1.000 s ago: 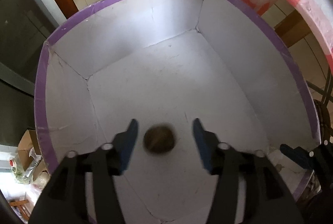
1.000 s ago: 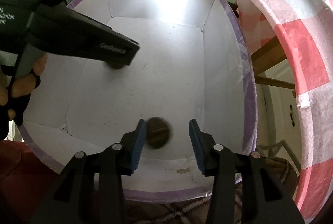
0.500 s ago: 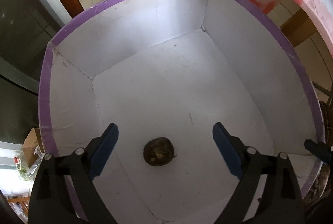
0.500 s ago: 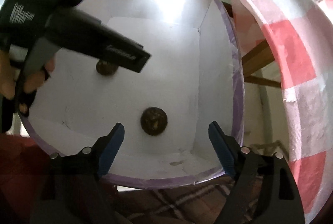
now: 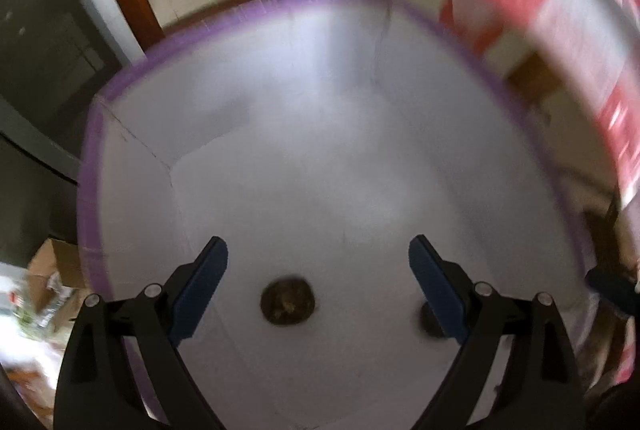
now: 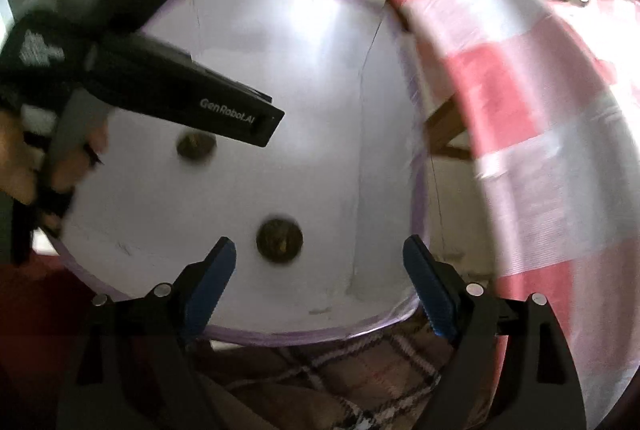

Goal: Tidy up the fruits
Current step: 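Move both open tools back to the fruit cluster on the table, then grasp a dark brown flat fruit with the right tool while the left grasps a red tomato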

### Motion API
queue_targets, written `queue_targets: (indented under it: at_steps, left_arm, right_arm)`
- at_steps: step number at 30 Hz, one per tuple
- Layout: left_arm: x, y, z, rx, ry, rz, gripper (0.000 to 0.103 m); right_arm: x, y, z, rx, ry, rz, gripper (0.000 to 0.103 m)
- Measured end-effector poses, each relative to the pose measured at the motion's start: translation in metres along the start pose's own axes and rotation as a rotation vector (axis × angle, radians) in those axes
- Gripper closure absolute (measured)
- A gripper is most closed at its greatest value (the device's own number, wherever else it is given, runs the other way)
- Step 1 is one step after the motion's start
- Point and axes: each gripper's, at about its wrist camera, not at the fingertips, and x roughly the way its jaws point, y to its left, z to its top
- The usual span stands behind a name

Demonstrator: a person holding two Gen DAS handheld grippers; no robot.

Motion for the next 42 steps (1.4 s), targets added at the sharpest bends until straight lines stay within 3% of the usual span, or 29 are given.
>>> queue_targets:
  at_steps: [4,6,8,11,14,16,20,26,30,34,36,40,42]
  left_arm:
    - [-0.056,0.004,0.023,-0.033,-0.280,0.026,0.009]
    - [-0.092,-0.002,0.037,-0.013,-0.430,0.038,0.001]
    - [-0.129,-0.018,0.052,0.020,-0.570,0.045,0.001]
    - [-0.165,-0.052,0.070,0.096,-0.668,-0.009,0.001]
    - [-0.187,-0.108,0.085,0.185,-0.696,-0.112,0.001]
    - [-0.195,-0.150,0.088,0.236,-0.688,-0.184,0.001]
    - [-0.185,-0.245,0.115,0.319,-0.589,-0.376,0.001]
    - [-0.136,-0.393,0.128,0.466,-0.472,-0.483,0.001]
    - [-0.111,-0.464,0.133,0.473,-0.431,-0.543,0.002]
    - [-0.087,-0.495,0.137,0.443,-0.387,-0.573,0.001]
    - [-0.077,-0.501,0.140,0.446,-0.311,-0.593,0.002]
    - [-0.071,-0.491,0.145,0.404,-0.285,-0.684,0.002]
    - [-0.065,-0.484,0.149,0.360,-0.261,-0.717,0.002]
  right_arm:
    - [-0.061,-0.036,0.003,0.152,-0.235,0.036,0.020]
    - [-0.107,-0.063,-0.001,0.259,-0.415,0.038,0.017]
    - [-0.150,-0.085,-0.010,0.335,-0.568,0.006,0.017]
    - [-0.203,-0.122,-0.025,0.442,-0.751,-0.101,0.016]
    - [-0.237,-0.158,-0.048,0.582,-0.835,-0.233,0.016]
    - [-0.249,-0.181,-0.059,0.666,-0.822,-0.300,0.016]
    - [-0.260,-0.253,-0.097,0.897,-0.789,-0.377,0.016]
    - [-0.248,-0.358,-0.176,1.229,-0.714,-0.506,0.016]
    - [-0.226,-0.413,-0.238,1.427,-0.625,-0.549,0.016]
    - [-0.205,-0.455,-0.281,1.551,-0.525,-0.588,0.016]
    - [-0.193,-0.480,-0.294,1.581,-0.463,-0.609,0.014]
    - [-0.171,-0.528,-0.310,1.596,-0.335,-0.639,0.014]
    - [-0.161,-0.548,-0.313,1.602,-0.305,-0.610,0.014]
